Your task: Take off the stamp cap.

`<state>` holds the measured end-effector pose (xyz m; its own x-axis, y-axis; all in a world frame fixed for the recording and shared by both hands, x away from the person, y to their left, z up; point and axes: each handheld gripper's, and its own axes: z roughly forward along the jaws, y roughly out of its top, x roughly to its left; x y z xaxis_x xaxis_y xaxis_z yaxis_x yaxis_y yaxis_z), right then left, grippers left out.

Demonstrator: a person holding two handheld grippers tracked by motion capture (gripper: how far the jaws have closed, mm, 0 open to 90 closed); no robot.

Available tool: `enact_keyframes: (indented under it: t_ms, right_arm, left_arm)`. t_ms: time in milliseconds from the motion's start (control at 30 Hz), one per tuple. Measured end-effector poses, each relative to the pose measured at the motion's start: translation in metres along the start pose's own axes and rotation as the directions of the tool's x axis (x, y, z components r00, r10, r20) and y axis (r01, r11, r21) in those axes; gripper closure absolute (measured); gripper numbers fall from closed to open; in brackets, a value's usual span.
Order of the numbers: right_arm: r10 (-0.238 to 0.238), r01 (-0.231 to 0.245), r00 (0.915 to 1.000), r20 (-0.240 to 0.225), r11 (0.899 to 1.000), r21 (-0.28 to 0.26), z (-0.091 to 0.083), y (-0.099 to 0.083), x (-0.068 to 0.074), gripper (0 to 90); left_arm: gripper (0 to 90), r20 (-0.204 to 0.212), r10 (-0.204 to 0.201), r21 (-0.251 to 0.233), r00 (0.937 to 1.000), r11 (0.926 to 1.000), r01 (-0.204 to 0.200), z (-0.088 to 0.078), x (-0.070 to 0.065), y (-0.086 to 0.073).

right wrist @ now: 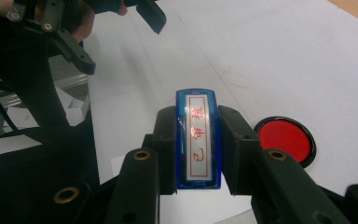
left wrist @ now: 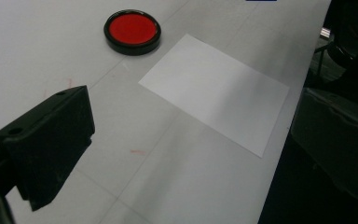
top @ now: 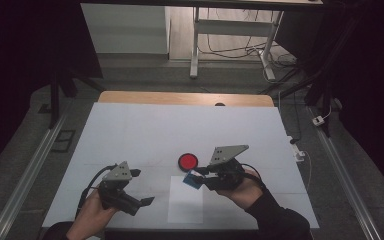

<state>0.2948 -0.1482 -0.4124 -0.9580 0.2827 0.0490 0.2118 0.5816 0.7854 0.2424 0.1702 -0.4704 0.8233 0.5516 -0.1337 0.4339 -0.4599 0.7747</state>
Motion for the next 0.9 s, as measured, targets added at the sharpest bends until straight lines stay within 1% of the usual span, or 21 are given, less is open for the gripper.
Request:
enact_keyframes:
  t_ms: [133,200,267,400,533,600,700,767,833,900]
  right_arm:
    - [-0.004,0.004,1.0,-0.005,1.0,-0.004,-0.001,0.001,0.001,69.9]
    - [-0.011,0.011,0.9999,-0.007,1.0,-0.005,-0.002,0.002,0.001,70.0]
    - [-0.011,0.011,0.9999,-0.005,1.0,-0.005,-0.003,0.003,0.001,70.0]
    - [-0.014,0.014,0.9998,-0.012,1.0,-0.013,-0.004,0.004,0.003,70.0]
    - [-0.026,0.026,0.9995,-0.015,1.0,-0.013,-0.005,0.005,0.004,70.0]
    - [-0.026,0.026,0.9994,-0.02,0.999,-0.019,-0.005,0.006,0.005,70.0]
    - [-0.029,0.028,0.9993,-0.024,0.999,-0.022,-0.005,0.006,0.005,70.0]
    - [-0.031,0.031,0.9992,-0.025,0.999,-0.019,-0.005,0.007,0.006,70.0]
    - [-0.032,0.031,0.9991,-0.028,0.999,-0.02,-0.005,0.007,0.006,70.0]
    - [-0.032,0.031,0.999,-0.031,0.999,-0.02,-0.005,0.007,0.006,70.0]
  left_arm:
    - [0.0,0.018,0.022,0.003,0.9996,0.9998,-0.022,0.006,-0.002,0.008]
    - [0.0,0.011,0.026,0.02,0.9996,0.9995,-0.027,0.009,-0.003,0.012]
    - [0.0,0.005,0.043,0.02,0.9991,0.9989,-0.043,0.012,-0.005,0.016]
    - [0.0,0.018,0.045,0.01,0.9988,0.9989,-0.046,0.018,-0.008,0.021]
    - [0.0,0.02,0.069,0.01,0.9974,0.9975,-0.07,0.026,-0.009,0.026]
    - [0.0,0.037,0.078,0.006,0.9963,0.9969,-0.078,0.029,-0.009,0.028]
    - [0.0,0.078,0.087,-0.008,0.9931,0.9962,-0.087,0.033,-0.007,0.033]
    - [0.0,0.101,0.107,-0.006,0.9891,0.9942,-0.107,0.036,-0.005,0.037]
    - [0.0,0.115,0.118,-0.013,0.9863,0.993,-0.117,0.04,-0.004,0.04]
    - [0.0,0.142,0.122,-0.021,0.9824,0.9925,-0.12,0.044,-0.002,0.044]
